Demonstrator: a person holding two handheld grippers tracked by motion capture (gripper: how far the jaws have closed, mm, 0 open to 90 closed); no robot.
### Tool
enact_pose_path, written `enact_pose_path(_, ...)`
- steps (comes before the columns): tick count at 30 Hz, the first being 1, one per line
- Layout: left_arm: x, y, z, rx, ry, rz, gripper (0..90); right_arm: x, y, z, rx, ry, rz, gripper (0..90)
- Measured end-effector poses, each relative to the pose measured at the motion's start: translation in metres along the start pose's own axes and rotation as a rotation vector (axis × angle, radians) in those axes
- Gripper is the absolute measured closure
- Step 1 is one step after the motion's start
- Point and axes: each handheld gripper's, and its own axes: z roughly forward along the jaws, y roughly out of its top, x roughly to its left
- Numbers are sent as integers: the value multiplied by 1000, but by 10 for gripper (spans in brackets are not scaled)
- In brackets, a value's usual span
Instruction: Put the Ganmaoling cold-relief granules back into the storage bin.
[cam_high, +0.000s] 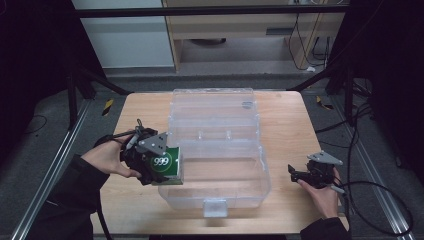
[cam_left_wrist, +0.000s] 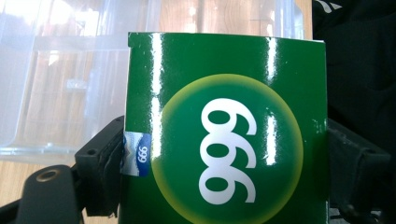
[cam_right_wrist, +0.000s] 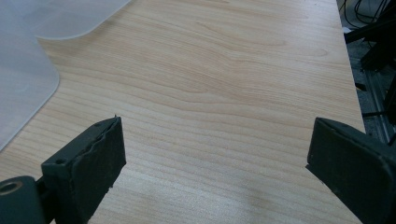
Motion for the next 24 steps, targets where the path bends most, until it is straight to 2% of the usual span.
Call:
enact_pose_path(8,2,7,6,1,-3,10,144,0,0,0,0,1,0,45)
enact_pose_path(19,5,16,24,19,-11,33,145,0,0,0,0,2,0,45)
enact_pose_path(24,6,16,31,25,-26,25,144,0,0,0,-1,2,-1,45)
